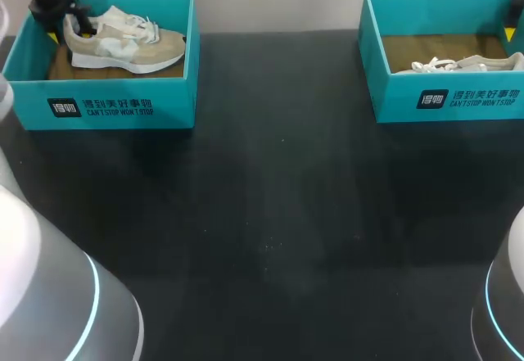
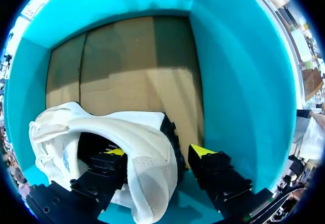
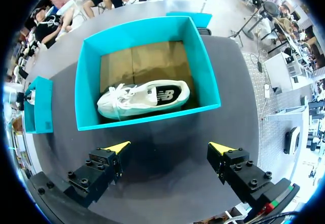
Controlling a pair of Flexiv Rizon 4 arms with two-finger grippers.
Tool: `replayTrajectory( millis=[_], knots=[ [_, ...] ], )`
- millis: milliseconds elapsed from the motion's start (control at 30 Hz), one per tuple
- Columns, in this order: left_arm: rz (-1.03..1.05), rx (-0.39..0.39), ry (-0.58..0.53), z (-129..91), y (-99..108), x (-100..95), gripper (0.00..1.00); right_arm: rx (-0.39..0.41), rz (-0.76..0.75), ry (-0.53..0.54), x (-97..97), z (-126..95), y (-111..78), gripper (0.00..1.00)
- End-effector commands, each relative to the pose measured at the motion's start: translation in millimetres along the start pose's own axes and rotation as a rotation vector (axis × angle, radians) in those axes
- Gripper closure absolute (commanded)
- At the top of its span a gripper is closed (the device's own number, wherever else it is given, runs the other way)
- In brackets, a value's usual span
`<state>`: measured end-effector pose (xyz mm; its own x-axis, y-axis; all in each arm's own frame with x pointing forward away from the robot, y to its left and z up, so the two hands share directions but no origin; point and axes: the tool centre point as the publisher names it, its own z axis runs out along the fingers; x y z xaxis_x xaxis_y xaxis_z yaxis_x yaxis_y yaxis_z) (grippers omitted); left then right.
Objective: Take the shoe out of the shoebox, open the shoe tongue, remove and reinsert the insole, then place the shoe into the shoebox
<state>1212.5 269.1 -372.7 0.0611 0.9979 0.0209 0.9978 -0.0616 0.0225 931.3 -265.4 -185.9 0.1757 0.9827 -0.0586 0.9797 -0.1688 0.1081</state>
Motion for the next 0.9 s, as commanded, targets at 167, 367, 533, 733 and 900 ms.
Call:
replayTrajectory(
  millis=[167,367,533,733,900],
  knots=[
    [-0.002,0.053,-0.001,7.7,10.3,4.1,0.56,0.000,0.000,0.000,-0.1,0.0,-0.4,0.00],
    [0.001,0.053,0.002,5.1,7.3,5.6,1.00,0.000,0.000,0.000,-0.1,0.0,-0.4,0.00],
    [-0.004,0.046,-0.002,-1.3,2.7,7.8,1.00,0.000,0.000,0.000,-0.1,0.0,-0.4,0.00],
    [-0.020,0.022,0.004,-16.3,-0.9,10.1,1.00,0.000,0.000,0.000,-0.1,0.0,-0.4,0.00],
    [-0.045,0.009,0.013,-28.8,-1.9,11.6,1.00,0.000,0.000,0.000,-0.1,0.0,-0.4,0.00]
  ],
)
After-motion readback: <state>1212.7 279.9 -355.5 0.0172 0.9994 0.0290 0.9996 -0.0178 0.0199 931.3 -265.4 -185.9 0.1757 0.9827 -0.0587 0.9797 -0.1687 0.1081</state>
